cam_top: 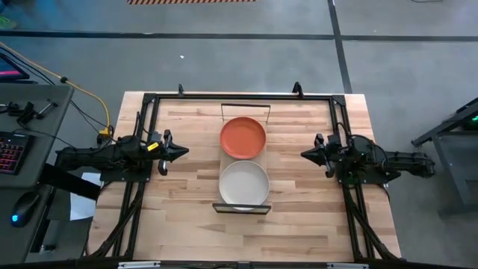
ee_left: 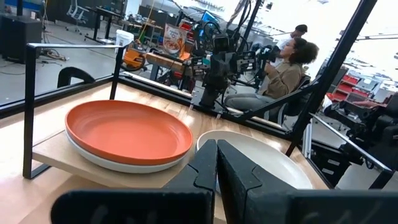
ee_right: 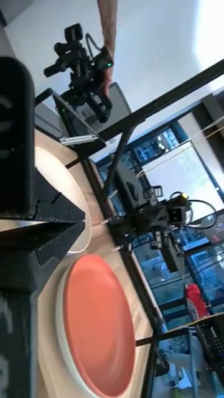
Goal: Place and stack plates onto a shelf
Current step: Return to Home Position
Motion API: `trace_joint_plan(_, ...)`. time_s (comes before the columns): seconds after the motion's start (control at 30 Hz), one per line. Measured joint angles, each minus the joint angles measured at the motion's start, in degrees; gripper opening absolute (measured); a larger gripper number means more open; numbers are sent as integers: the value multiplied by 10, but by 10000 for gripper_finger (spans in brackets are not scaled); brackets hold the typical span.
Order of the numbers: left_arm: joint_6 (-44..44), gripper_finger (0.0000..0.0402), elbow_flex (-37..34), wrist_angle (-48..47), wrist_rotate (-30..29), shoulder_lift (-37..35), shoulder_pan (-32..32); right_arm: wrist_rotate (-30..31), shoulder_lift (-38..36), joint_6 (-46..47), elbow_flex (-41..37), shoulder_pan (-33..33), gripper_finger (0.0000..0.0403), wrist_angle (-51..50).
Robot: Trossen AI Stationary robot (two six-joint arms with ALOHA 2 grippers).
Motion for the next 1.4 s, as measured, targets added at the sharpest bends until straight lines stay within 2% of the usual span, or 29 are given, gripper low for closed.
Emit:
trace_joint_plan(0.33,0,3,0,0,-1,0,0,0,0,0,-1,3,0,-27)
trace_joint_plan(1.4,0,3,-1,0,-2,5,0,0,4,0,-1,3,0,-27)
